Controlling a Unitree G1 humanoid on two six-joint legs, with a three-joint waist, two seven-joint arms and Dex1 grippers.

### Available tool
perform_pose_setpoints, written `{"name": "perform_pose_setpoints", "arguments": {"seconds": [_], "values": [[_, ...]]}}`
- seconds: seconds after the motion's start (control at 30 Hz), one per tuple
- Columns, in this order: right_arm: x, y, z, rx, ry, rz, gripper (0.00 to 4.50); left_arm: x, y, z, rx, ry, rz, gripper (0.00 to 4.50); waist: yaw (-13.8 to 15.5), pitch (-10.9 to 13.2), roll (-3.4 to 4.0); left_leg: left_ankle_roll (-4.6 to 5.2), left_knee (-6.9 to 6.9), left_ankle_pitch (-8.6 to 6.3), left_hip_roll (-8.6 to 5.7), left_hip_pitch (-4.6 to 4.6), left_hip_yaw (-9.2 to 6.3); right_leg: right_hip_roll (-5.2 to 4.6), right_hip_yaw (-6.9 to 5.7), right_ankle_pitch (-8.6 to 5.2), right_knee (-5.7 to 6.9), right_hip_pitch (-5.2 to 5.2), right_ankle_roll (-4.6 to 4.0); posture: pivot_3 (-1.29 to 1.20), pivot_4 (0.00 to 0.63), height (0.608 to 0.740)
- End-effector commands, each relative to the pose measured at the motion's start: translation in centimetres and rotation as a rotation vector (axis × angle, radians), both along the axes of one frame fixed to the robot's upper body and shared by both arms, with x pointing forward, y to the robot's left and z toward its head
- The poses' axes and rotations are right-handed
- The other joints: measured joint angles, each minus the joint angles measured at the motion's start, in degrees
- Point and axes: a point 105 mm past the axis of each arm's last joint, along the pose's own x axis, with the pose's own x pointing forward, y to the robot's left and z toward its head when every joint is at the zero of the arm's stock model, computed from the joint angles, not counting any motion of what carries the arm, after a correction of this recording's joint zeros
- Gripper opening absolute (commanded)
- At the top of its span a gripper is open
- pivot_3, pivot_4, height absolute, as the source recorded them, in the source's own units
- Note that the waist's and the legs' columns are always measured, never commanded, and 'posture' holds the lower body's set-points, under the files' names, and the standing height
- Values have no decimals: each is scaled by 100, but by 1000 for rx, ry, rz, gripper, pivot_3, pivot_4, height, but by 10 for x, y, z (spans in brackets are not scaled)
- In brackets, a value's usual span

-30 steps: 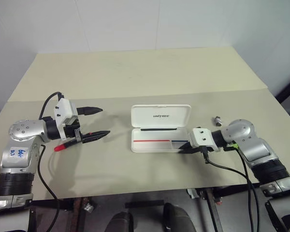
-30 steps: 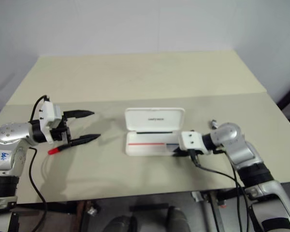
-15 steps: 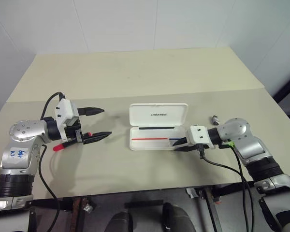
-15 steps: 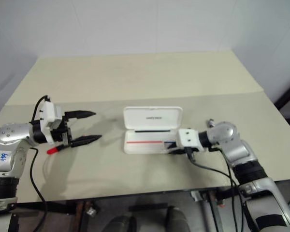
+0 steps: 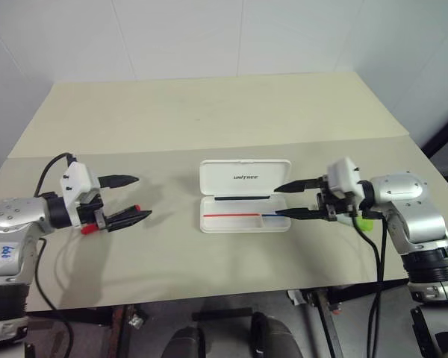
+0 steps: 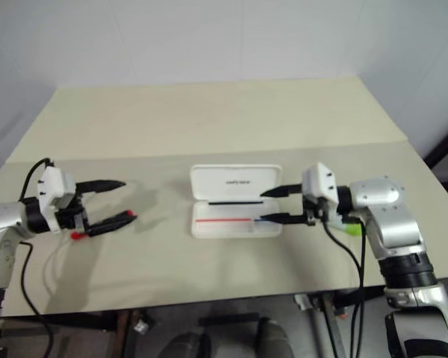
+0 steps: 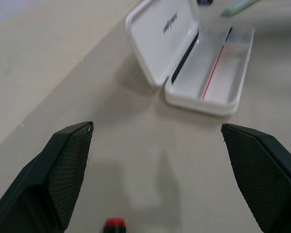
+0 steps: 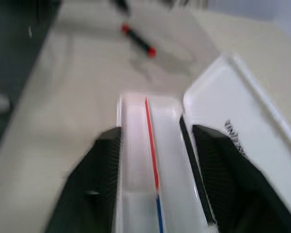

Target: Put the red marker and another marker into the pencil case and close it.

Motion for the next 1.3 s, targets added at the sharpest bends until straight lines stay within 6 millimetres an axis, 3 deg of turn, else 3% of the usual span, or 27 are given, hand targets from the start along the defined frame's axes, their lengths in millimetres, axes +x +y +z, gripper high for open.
{"name": "perform_pose_setpoints", "arguments": {"seconds": [0.03,0.1,0.23,0.47,0.83,1.03,1.23,1.3], "values": [[-16,5,34,117,-47,55,3761,-7,23,8,18,-13,49,4500,16,0,0,0,0,-1,2,1,0,0,0,0,0,1,-1,0,150,740],[-23,9,40,132,-60,83,4471,-8,32,5,24,9,77,4500,21,0,0,17,0,-12,5,1,-1,0,-1,0,1,0,-3,0,150,740],[-33,23,44,146,-62,117,4471,-4,49,-13,104,79,167,4500,27,0,0,21,-2,-16,7,1,-2,-1,-2,0,0,-4,-10,0,150,740],[-26,28,31,114,-74,65,4471,14,62,-28,240,159,319,4500,146,0,0,18,-5,-16,7,-3,13,0,2,0,0,-14,-10,0,150,740],[-31,34,27,137,-74,41,4471,33,67,-41,351,244,318,4500,138,-1,-5,14,-6,-15,8,-12,97,6,35,0,17,-49,-10,0,150,740],[-31,31,29,137,-85,22,4500,33,77,-54,455,284,311,2654,149,-3,-7,16,-3,-16,11,-8,108,9,46,0,23,-52,-10,0,150,740],[-31,30,30,136,-92,10,4500,35,74,-56,463,283,302,719,145,-3,-7,19,-1,-10,30,1,108,24,46,20,34,-52,-40,0,150,740],[-30,30,30,136,-93,9,4500,36,72,-56,462,282,293,540,147,-3,-7,12,4,-6,47,2,109,40,46,29,31,-52,-54,0,150,740]]}}
